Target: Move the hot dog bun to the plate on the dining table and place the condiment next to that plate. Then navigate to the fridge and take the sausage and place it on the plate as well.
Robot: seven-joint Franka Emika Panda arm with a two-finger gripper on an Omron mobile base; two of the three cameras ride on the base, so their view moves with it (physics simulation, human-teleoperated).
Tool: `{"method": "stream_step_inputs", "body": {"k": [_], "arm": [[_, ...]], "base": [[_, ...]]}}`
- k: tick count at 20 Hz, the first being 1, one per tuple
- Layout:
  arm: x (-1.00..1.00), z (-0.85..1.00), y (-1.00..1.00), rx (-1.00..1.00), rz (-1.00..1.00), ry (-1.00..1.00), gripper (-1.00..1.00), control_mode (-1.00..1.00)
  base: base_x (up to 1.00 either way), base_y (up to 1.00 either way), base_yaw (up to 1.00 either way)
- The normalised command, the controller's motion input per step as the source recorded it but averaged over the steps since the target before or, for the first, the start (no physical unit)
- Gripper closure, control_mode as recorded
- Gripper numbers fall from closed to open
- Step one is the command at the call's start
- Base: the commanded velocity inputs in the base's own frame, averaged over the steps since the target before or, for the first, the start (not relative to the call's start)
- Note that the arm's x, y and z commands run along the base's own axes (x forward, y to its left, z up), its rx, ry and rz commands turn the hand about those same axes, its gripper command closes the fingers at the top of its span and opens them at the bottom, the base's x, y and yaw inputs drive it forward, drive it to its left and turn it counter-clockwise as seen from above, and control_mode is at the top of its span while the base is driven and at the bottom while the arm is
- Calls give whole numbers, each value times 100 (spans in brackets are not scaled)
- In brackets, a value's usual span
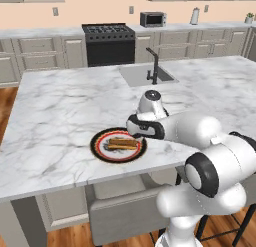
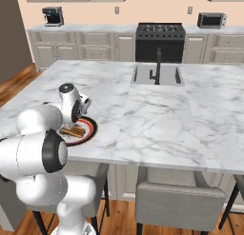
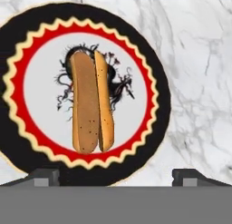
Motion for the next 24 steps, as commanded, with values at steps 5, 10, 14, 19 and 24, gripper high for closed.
{"method": "stream_step_inputs", "body": {"k": [5,10,14,19,24], "arm": [[-53,70,-11,1,-1,-31,-100,-100],[-54,72,-4,5,-16,-15,-100,-100],[-58,79,-10,25,-14,-10,-100,-100],[-74,55,-16,28,-9,-14,-100,-100],[-60,1,-18,5,-5,-23,-100,-100]], "base": [[0,0,0],[0,0,0],[0,0,0],[0,0,0],[0,0,0]]}}
